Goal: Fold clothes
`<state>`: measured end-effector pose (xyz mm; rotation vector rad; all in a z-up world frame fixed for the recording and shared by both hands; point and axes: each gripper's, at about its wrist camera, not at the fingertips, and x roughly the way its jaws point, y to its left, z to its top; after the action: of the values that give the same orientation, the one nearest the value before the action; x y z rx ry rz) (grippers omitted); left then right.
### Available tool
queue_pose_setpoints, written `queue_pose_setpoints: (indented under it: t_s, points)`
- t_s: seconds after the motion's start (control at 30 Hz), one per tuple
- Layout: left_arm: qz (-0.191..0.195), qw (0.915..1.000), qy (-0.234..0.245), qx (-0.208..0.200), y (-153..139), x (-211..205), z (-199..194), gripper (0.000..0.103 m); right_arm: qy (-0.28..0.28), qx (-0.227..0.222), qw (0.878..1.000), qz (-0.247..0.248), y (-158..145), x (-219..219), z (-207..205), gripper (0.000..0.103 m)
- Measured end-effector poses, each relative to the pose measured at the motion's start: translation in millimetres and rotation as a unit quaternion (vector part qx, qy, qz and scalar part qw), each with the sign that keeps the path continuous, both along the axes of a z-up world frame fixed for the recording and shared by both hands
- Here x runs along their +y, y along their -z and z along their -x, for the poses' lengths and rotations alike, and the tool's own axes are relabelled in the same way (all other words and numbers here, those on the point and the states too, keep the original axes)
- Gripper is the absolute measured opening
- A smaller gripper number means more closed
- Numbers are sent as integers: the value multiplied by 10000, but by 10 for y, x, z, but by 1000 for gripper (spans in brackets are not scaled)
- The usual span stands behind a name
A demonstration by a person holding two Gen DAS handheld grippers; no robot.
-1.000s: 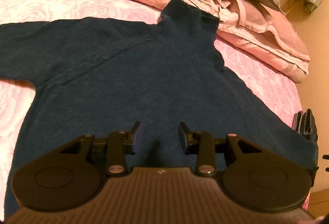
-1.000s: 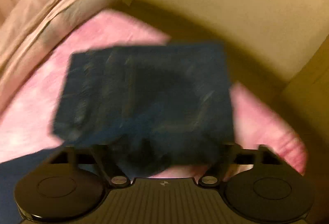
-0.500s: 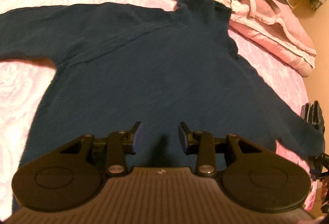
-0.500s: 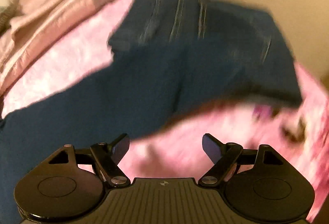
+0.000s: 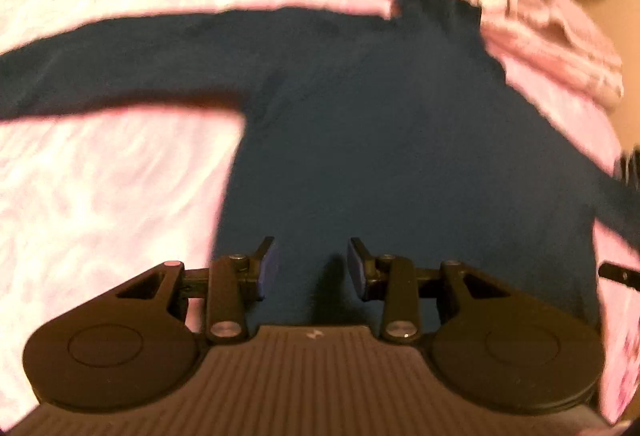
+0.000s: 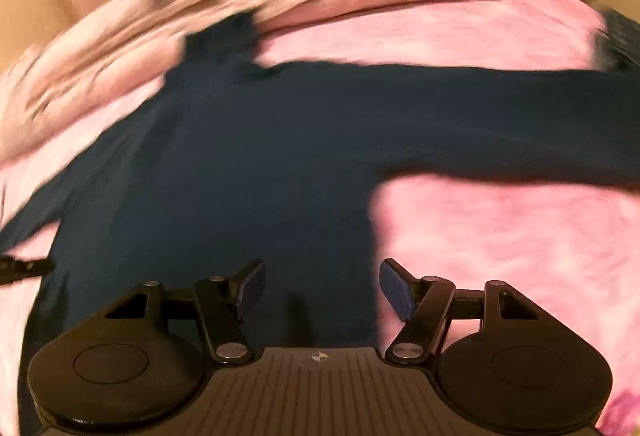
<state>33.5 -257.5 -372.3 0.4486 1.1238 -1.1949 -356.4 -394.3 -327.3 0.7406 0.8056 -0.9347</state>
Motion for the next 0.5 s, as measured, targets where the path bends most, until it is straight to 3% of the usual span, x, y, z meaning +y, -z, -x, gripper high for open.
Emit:
queue_pose_setpoints:
  t_s: [0.1,0.23,0.33,0.4,0.5]
  points:
    - [-3,9996,13,299,10,488,-160,28,152,600,9973,-388,170,407,-78,67]
    - [-648,9968,-187,435,17,1087,-329,30,699,1046,9887,-815,211,968,108,68]
    - [-695,9945,-259,737,-77,1367,-402,30,891,1392,9811,-1006,129,1231,152,67]
    - [-542,9943,-242,884,-183,1453,-429,33,1055,1389,9802,-935,15,1302,168,68]
    - [-284,9913,-328,1242,-255,1493,-479,48,1531,1039,9788,-881,-103,1313,281,68]
